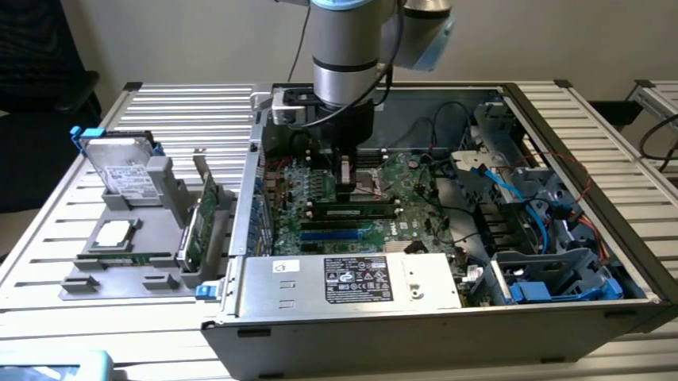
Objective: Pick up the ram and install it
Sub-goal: 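Press down the ram until it locks into place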
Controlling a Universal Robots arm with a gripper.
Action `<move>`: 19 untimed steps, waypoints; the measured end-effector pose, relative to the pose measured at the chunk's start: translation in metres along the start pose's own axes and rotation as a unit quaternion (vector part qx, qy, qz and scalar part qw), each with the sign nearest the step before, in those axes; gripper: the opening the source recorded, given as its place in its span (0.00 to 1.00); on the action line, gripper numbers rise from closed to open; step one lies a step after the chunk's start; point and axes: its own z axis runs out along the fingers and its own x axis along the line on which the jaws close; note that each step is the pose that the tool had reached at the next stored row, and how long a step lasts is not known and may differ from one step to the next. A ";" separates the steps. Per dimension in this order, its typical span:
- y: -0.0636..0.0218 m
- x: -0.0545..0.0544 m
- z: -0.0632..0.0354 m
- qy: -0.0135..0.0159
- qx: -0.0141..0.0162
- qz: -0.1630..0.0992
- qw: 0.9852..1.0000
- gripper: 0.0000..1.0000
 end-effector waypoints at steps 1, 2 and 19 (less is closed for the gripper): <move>0.0027 0.000 -0.0001 0.000 0.000 0.000 1.000 0.11; 0.0043 0.000 -0.0001 0.000 0.000 0.000 1.000 0.11; 0.0143 0.000 0.0050 0.001 0.000 0.000 1.000 0.11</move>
